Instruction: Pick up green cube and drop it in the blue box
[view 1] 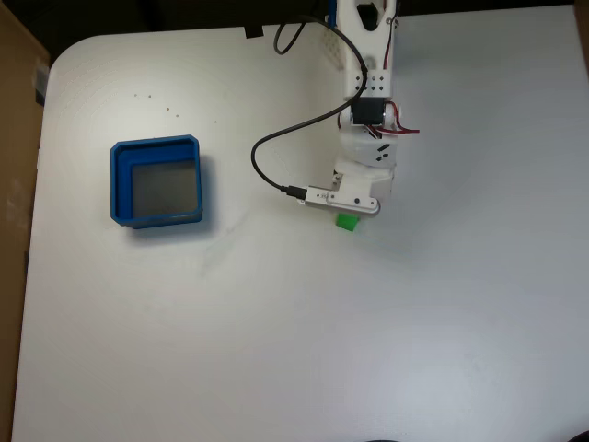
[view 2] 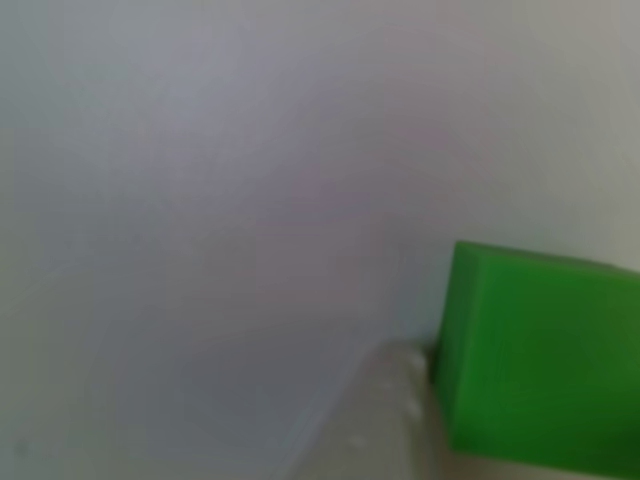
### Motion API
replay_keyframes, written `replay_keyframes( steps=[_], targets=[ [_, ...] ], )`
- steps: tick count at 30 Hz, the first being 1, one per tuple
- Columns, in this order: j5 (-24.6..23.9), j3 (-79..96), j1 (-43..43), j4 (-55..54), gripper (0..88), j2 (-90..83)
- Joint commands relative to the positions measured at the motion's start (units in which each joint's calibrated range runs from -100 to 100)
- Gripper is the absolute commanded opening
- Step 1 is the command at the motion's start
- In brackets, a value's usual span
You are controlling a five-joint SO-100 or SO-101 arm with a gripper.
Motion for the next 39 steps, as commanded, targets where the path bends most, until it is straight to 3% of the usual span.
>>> replay_keyframes(
  steps=[1,39],
  targets=[
    [-0.1,-3.3,-0.3,-1.2,24.0,1.9],
    [0.0,-3.2,-0.3,-6.5,23.9,2.5]
  ],
)
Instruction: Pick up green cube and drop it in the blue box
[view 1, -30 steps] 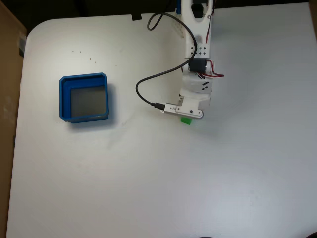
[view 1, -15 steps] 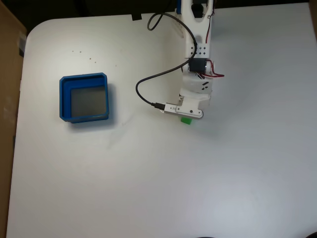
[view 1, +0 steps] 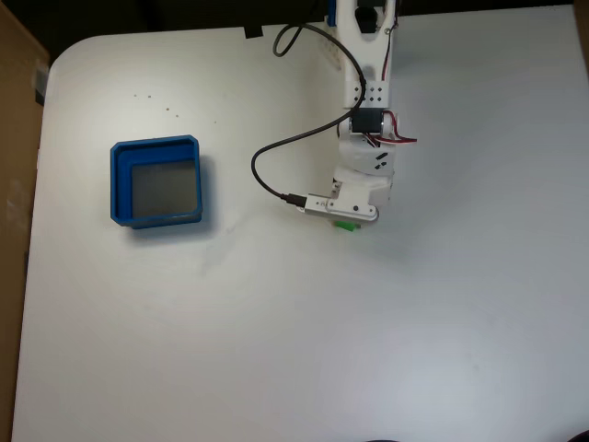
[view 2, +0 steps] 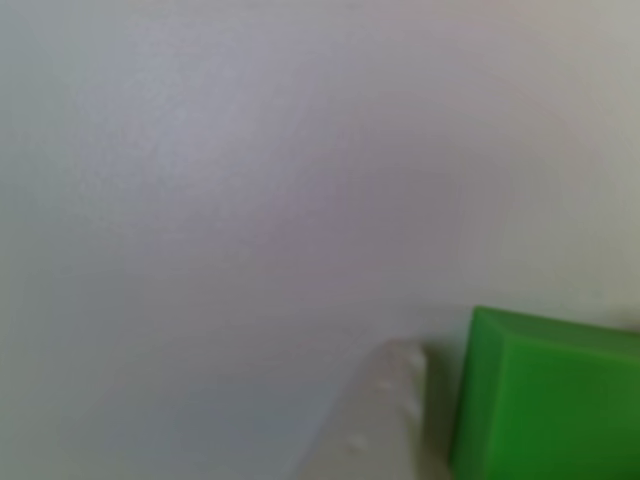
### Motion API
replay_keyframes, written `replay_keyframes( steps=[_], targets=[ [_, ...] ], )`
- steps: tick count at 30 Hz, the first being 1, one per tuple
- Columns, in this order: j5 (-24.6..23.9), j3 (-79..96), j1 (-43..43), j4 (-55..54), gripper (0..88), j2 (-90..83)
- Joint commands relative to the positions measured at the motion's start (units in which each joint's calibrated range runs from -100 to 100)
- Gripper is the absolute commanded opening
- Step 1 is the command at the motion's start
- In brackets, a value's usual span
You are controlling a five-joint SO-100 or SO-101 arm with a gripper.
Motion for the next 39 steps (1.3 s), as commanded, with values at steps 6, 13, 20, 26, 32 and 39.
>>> replay_keyframes(
  steps=[6,13,20,26,32,39],
  targets=[
    [0.1,-2.8,-0.2,-1.1,23.9,-0.2],
    [0.3,-2.7,-0.2,-1.1,22.9,-0.2],
    [0.3,-2.7,-0.2,-1.1,22.7,-0.2],
    [0.3,-3.1,-0.2,-1.3,18.8,-0.2],
    [0.3,-3.0,-0.1,-1.3,8.3,-0.2],
    [0.3,-2.9,0.4,-1.1,4.8,-0.3]
  ],
)
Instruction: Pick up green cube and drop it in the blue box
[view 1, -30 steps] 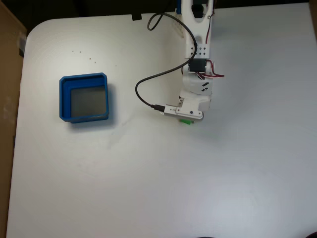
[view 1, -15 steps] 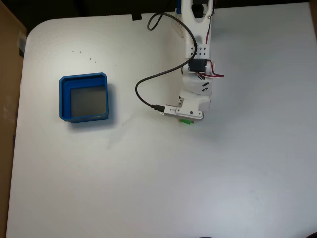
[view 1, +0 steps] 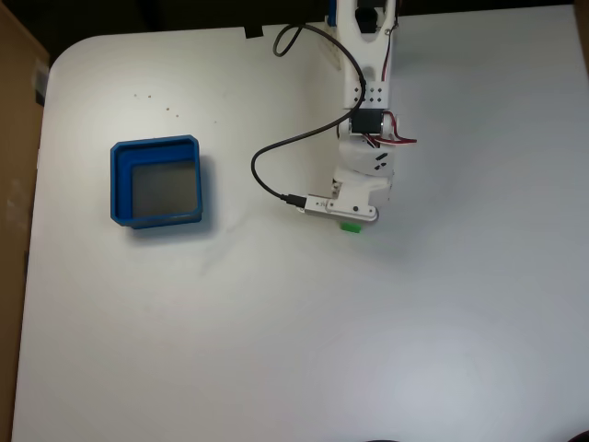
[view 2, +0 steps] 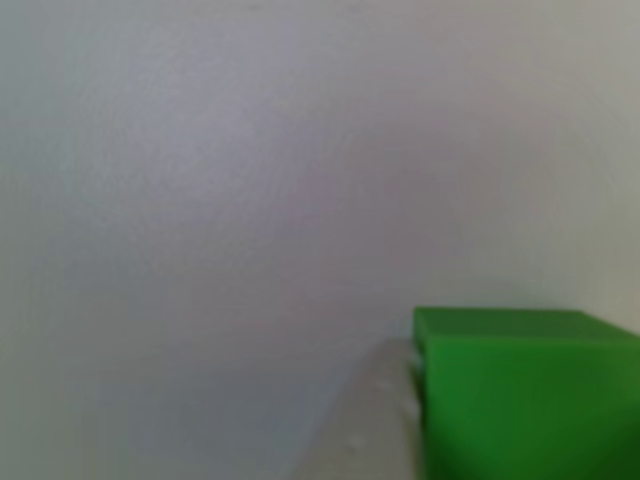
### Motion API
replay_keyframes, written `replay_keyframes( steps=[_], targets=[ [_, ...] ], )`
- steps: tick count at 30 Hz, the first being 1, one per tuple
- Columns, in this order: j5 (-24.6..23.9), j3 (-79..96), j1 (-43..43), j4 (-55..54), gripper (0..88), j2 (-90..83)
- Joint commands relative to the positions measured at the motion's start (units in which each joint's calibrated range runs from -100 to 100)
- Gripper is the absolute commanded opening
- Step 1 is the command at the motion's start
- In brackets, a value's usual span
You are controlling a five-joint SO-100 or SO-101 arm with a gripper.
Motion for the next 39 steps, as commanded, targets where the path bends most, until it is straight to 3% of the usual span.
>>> replay_keyframes(
  steps=[1,22,39],
  targets=[
    [0.2,-2.9,0.4,-1.0,4.8,-0.4],
    [0.0,-3.1,3.3,-0.7,4.8,-14.2],
    [0.2,-3.4,24.9,-0.9,4.9,-21.9]
  ],
)
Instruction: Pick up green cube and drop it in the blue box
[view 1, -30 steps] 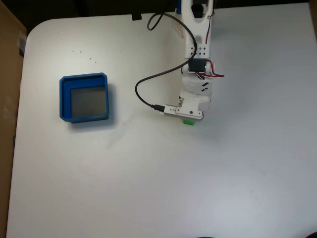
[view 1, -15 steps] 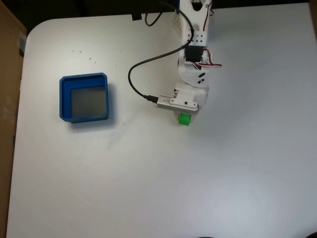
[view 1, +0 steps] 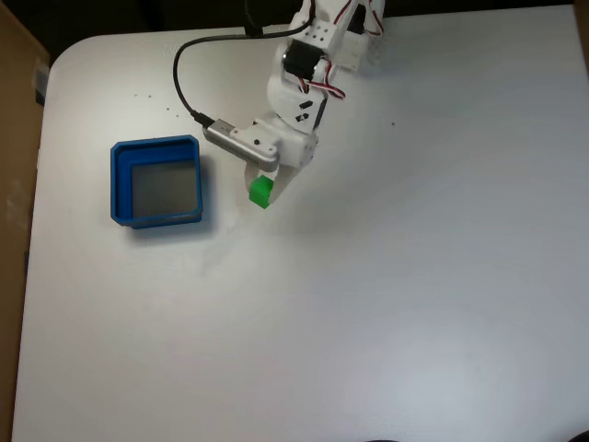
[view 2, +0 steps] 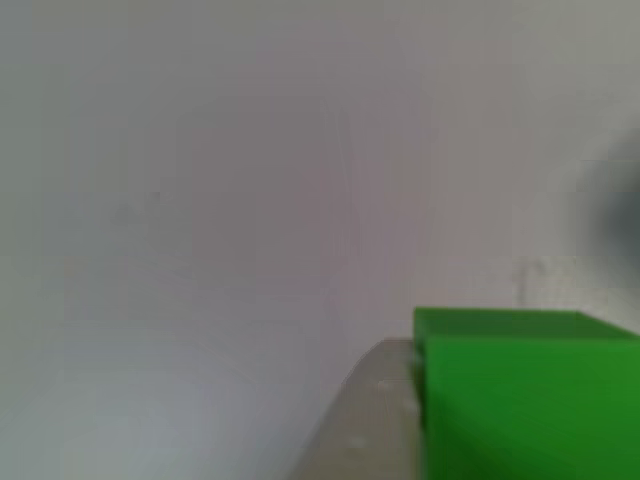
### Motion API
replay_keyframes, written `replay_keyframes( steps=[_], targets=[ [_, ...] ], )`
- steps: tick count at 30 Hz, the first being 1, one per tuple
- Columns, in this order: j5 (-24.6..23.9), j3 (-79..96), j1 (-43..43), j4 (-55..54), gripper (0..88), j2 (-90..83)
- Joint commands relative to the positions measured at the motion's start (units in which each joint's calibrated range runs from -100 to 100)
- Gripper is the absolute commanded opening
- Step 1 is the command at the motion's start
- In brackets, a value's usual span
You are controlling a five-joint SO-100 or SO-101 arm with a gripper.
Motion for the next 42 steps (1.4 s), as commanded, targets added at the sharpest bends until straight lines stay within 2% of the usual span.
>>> replay_keyframes(
  steps=[1,6,13,21,30,42],
  targets=[
    [0.2,-3.4,6.3,-1.0,4.9,-4.1],
    [0.2,-3.6,10.8,-1.5,4.9,-3.9],
    [0.2,-11.0,12.8,-1.4,4.9,-1.3],
    [0.2,-20.6,13.5,-1.3,4.9,10.5],
    [0.2,-31.8,18.3,-1.3,4.9,23.5],
    [0.2,-40.4,19.5,-1.5,5.2,32.9]
  ],
)
